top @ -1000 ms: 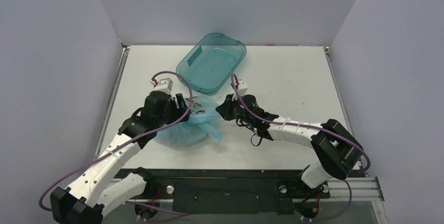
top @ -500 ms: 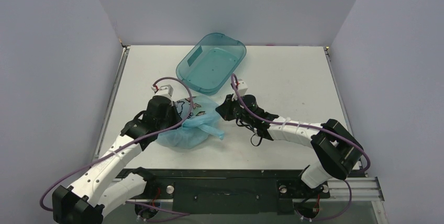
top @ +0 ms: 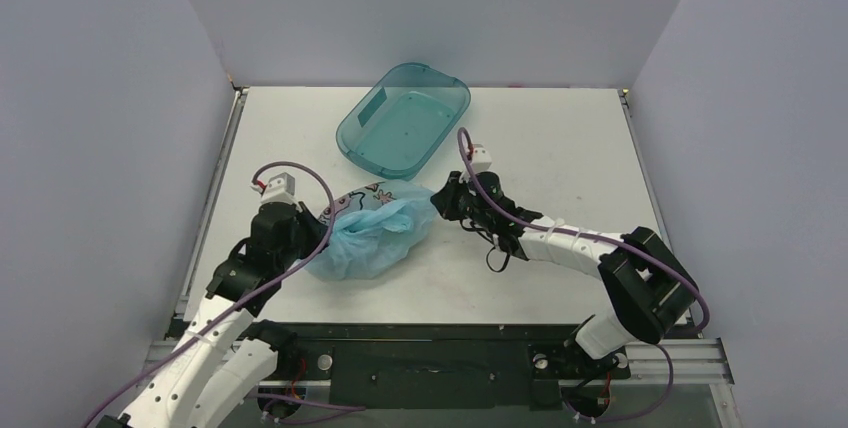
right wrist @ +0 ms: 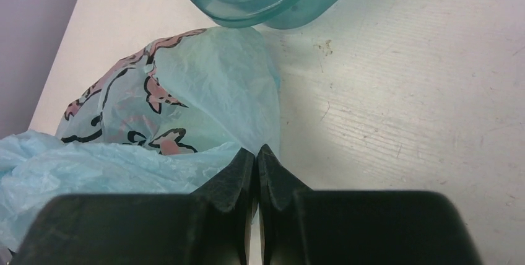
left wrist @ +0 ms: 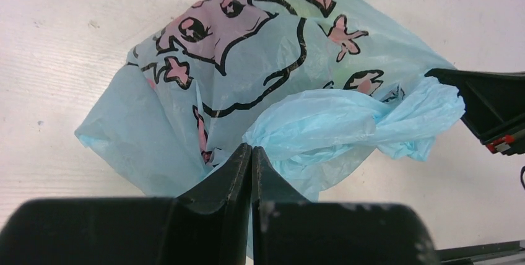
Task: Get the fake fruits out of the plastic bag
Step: Untie the plastic bag at the center of the board.
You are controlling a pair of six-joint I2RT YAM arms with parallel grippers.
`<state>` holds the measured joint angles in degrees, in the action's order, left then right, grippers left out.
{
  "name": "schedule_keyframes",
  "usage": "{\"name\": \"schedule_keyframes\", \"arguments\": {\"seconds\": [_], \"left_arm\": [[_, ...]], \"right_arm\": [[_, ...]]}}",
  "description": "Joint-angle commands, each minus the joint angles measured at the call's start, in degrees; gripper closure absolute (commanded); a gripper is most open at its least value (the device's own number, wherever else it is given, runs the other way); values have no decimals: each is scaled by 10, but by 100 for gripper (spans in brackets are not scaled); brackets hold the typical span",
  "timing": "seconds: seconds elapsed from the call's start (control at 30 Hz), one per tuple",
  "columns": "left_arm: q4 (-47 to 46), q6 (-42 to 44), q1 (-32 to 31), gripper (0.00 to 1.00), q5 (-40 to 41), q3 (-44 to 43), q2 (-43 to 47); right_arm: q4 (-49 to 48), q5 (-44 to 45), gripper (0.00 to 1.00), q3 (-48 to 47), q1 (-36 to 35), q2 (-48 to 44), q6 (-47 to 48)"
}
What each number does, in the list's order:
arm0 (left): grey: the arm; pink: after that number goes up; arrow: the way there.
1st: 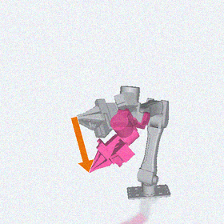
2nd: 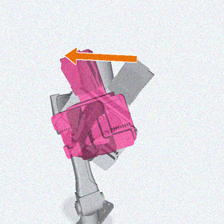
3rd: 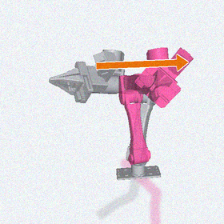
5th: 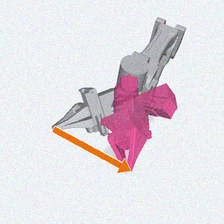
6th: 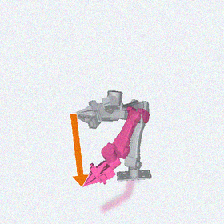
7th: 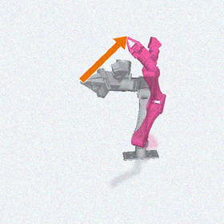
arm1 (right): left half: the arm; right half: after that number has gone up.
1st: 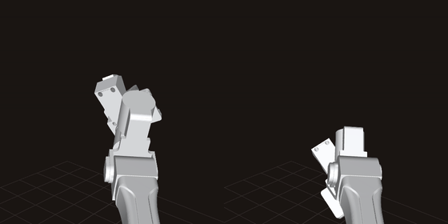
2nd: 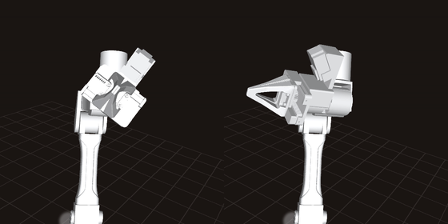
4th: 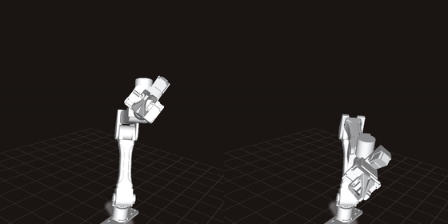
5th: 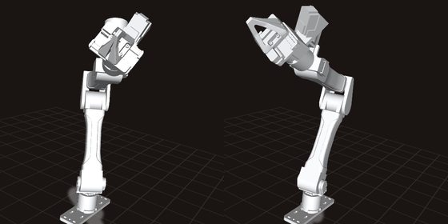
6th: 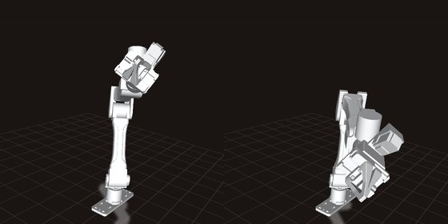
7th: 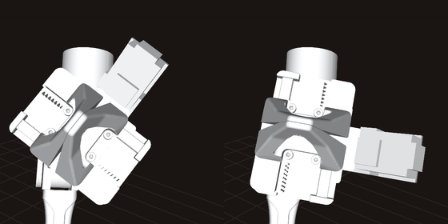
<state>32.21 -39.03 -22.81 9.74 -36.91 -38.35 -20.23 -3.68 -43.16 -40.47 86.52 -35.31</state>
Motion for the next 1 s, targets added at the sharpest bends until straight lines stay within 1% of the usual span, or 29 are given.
{"name": "schedule_keyframes", "arguments": {"seconds": [0.0,0.03,0.07,0.1,0.17,0.2,0.23,0.33,0.37,0.4,0.43,0.47,0.5,0.6,0.63,0.7,0.77,0.87,0.93,0.97], "left_arm": [[-45,9,5,100,-61,17,-6],[-47,10,4,100,-66,18,-5],[-54,11,5,100,-78,24,-3],[-58,13,5,100,-84,25,-1],[-62,16,6,100,-104,23,-4],[-59,19,6,100,-120,19,-7],[-58,19,6,100,-127,17,-10],[-44,5,6,100,-146,18,-10],[-43,0,6,100,-149,20,-6],[-45,-8,6,100,-157,24,-3],[-45,-10,6,100,-162,24,-1],[-42,-17,6,100,-167,23,-1],[-36,-21,11,100,-179,18,-5],[-32,-33,16,100,-209,5,-25],[-26,-44,17,100,-222,0,-36],[-28,-61,17,100,-244,-1,-45],[-32,-70,18,100,-250,9,-39],[-40,-59,25,100,-242,23,-30],[-63,-49,32,100,-248,37,-36],[-89,-48,33,100,-260,51,-45]], "right_arm": [[37,17,90,-40,-4,-18,38],[57,23,86,-52,-7,-18,44],[67,26,80,-57,-16,-20,54],[89,33,77,-69,-19,-22,58],[124,35,65,-91,-29,-24,67],[147,44,63,-106,-34,-24,73],[156,57,56,-113,-38,-28,78],[211,103,44,-137,-59,-42,93],[227,112,38,-140,-62,-50,82],[252,125,36,-145,-66,-54,71],[265,130,31,-146,-68,-63,37],[285,130,28,-147,-68,-67,15],[290,129,25,-146,-67,-73,-30],[312,117,21,-152,-68,-89,-103],[312,114,20,-153,-68,-99,-140],[313,97,20,-153,-69,-104,-193],[339,85,20,-158,-69,-104,-227],[348,97,20,-147,-82,-112,-219],[326,103,21,-123,-86,-108,-212],[305,101,22,-101,-89,-98,-220]]}}
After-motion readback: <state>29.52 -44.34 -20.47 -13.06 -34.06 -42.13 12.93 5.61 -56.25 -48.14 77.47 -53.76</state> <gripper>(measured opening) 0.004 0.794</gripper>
